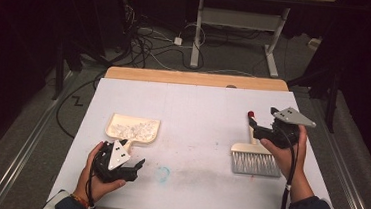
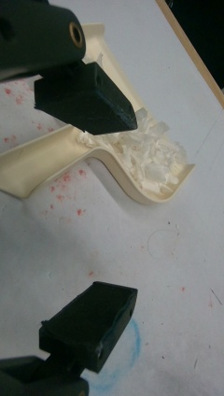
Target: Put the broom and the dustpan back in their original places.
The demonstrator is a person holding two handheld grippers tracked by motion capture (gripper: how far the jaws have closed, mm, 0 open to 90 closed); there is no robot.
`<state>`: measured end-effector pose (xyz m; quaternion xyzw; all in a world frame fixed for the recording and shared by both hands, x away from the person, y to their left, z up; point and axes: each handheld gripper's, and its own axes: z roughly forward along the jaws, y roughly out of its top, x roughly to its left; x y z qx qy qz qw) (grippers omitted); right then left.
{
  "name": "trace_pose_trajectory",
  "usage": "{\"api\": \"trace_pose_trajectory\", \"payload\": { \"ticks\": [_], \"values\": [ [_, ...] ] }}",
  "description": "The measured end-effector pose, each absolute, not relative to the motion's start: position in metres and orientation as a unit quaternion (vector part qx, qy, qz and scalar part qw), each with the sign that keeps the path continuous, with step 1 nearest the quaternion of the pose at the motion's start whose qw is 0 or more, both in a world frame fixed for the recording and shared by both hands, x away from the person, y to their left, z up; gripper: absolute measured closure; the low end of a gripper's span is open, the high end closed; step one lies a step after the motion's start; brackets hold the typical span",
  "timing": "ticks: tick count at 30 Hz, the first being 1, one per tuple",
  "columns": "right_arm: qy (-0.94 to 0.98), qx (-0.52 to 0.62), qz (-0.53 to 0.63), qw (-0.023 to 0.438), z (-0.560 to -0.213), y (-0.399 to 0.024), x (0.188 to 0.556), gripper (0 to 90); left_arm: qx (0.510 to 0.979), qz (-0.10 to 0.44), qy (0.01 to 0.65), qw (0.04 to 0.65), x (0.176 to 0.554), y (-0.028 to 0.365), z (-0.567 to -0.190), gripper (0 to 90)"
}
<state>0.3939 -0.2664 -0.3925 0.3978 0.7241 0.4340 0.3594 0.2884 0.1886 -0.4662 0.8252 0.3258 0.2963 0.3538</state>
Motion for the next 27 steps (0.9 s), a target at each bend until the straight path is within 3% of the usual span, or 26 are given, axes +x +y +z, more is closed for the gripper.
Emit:
{"api": "trace_pose_trajectory", "payload": {
  "ticks": [27],
  "values": [
    [0.738,0.354,0.442,0.368,-0.372,-0.255,0.357,21.5,0.836,0.286,0.313,0.348,0.284,0.180,-0.470,16.4]
  ]
}}
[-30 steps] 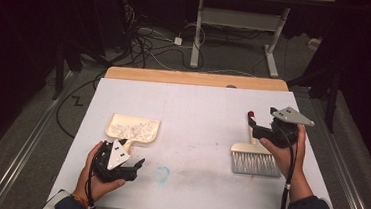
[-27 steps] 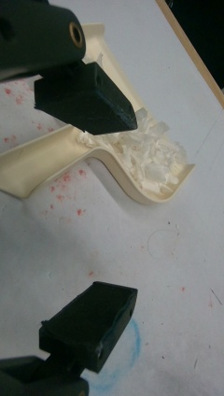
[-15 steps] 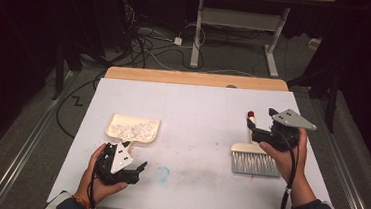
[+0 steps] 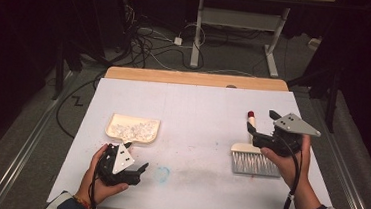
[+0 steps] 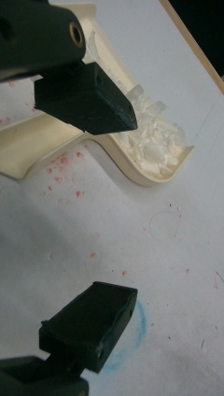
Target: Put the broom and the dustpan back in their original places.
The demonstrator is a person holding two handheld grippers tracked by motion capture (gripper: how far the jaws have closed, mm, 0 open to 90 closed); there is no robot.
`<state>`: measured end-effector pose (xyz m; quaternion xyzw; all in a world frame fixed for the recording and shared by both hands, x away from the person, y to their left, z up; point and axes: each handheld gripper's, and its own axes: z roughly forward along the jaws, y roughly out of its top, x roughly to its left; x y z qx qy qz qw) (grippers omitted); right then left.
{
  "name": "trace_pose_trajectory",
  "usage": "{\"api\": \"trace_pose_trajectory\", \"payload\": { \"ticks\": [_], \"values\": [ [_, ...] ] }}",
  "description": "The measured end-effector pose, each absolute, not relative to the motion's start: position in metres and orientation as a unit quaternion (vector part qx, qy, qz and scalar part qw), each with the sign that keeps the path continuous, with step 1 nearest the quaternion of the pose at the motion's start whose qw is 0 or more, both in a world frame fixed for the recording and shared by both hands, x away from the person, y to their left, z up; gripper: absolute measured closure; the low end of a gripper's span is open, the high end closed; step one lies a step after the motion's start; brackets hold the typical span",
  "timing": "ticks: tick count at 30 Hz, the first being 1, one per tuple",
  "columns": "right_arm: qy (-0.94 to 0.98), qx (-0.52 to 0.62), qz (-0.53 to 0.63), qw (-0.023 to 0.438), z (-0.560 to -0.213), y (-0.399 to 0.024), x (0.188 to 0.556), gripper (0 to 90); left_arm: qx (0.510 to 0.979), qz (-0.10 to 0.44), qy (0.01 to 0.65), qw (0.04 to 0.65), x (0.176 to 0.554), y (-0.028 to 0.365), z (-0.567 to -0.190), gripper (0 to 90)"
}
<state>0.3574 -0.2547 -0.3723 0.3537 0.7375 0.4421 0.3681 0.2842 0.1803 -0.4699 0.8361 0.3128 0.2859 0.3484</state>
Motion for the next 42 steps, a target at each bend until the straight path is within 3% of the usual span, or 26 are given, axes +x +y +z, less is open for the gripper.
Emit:
{"api": "trace_pose_trajectory", "payload": {
  "ticks": [42],
  "values": [
    [0.763,0.297,0.437,0.371,-0.366,-0.269,0.301,20.8,0.842,0.283,0.305,0.344,0.283,0.176,-0.470,16.4]
  ]
}}
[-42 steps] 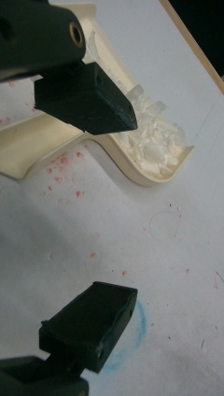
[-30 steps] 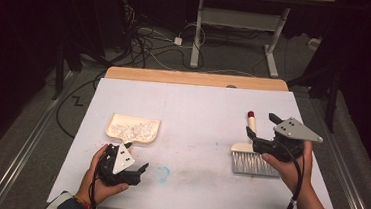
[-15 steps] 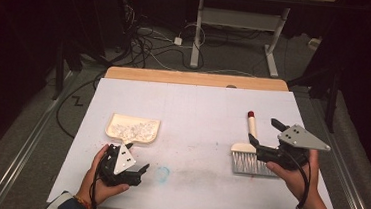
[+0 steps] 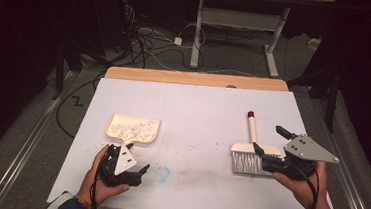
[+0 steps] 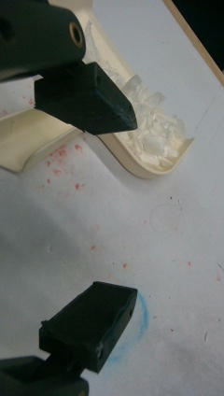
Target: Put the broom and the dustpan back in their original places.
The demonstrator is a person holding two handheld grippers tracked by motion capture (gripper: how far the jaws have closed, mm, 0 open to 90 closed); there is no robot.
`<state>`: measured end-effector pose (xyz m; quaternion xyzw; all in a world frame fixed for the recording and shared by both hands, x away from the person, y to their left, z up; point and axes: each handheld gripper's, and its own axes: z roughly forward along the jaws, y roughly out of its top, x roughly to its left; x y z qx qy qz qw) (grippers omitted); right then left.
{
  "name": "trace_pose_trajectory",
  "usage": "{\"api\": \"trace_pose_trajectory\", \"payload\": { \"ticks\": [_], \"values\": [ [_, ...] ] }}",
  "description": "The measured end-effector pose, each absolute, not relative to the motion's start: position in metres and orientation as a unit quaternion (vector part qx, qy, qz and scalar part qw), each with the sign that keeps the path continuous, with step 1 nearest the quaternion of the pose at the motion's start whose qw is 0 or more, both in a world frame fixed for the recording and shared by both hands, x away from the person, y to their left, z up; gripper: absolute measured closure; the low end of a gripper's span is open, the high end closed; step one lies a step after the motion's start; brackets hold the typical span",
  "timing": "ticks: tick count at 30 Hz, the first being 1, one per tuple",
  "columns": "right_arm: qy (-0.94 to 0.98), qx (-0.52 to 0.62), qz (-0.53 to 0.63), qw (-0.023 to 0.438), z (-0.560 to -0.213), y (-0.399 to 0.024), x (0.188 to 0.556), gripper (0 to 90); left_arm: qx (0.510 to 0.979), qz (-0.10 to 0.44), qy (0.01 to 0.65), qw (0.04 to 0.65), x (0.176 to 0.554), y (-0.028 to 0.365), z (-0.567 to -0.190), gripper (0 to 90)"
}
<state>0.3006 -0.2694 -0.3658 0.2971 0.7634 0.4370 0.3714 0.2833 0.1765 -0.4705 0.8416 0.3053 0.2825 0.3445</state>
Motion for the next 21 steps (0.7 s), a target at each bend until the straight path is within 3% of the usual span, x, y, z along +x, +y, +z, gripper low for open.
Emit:
{"api": "trace_pose_trajectory", "payload": {
  "ticks": [21],
  "values": [
    [0.768,0.296,0.428,0.374,-0.385,-0.289,0.287,20.5,0.839,0.287,0.304,0.348,0.282,0.176,-0.470,16.4]
  ]
}}
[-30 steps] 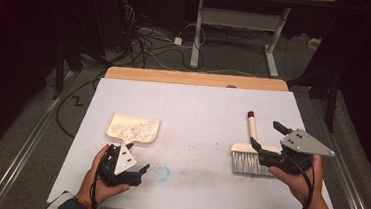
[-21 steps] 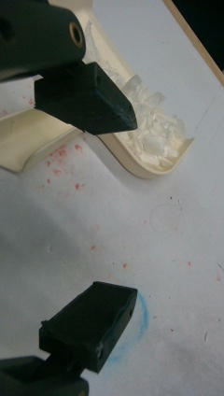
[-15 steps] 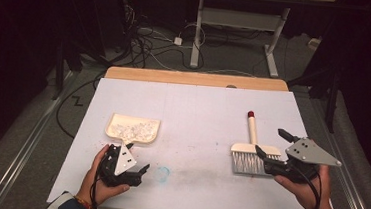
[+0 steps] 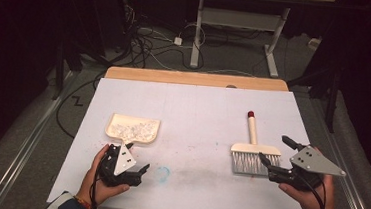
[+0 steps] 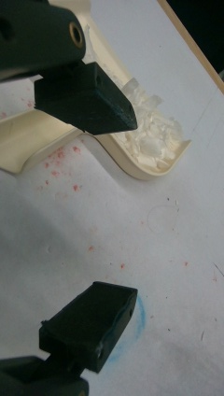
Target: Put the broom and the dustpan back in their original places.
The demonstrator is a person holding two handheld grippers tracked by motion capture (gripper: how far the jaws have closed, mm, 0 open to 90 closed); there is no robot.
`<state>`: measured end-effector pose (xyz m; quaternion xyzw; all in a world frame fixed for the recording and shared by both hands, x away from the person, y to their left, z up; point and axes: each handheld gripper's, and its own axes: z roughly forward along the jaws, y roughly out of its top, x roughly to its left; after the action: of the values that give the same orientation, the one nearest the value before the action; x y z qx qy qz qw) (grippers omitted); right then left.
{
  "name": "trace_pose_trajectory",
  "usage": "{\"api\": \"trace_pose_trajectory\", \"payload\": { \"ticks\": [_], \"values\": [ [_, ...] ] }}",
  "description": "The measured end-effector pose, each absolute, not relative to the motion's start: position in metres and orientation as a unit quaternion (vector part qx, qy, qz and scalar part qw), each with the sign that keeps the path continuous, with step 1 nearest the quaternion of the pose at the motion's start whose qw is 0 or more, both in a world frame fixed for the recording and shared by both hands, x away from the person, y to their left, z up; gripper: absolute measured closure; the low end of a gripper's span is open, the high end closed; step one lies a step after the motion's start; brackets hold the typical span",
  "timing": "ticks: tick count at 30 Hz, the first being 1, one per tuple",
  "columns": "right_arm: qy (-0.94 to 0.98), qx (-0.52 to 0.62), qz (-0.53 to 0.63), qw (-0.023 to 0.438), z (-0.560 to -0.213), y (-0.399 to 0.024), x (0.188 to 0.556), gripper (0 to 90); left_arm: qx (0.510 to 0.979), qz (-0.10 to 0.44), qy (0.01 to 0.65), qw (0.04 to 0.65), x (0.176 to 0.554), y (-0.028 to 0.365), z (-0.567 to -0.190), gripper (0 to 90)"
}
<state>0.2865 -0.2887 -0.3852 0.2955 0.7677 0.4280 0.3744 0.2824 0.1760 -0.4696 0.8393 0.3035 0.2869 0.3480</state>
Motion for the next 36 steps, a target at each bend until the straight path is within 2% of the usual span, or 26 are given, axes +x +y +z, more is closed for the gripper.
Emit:
{"api": "trace_pose_trajectory", "payload": {
  "ticks": [19,27,36],
  "values": [
    [0.780,0.289,0.425,0.358,-0.430,-0.303,0.283,19.9,0.839,0.282,0.305,0.352,0.282,0.176,-0.471,16.4],
    [0.781,0.309,0.427,0.336,-0.454,-0.307,0.278,19.5,0.846,0.283,0.293,0.344,0.277,0.171,-0.473,16.4],
    [0.782,0.302,0.423,0.343,-0.453,-0.306,0.274,19.5,0.848,0.284,0.288,0.342,0.278,0.169,-0.474,16.4]
  ]
}}
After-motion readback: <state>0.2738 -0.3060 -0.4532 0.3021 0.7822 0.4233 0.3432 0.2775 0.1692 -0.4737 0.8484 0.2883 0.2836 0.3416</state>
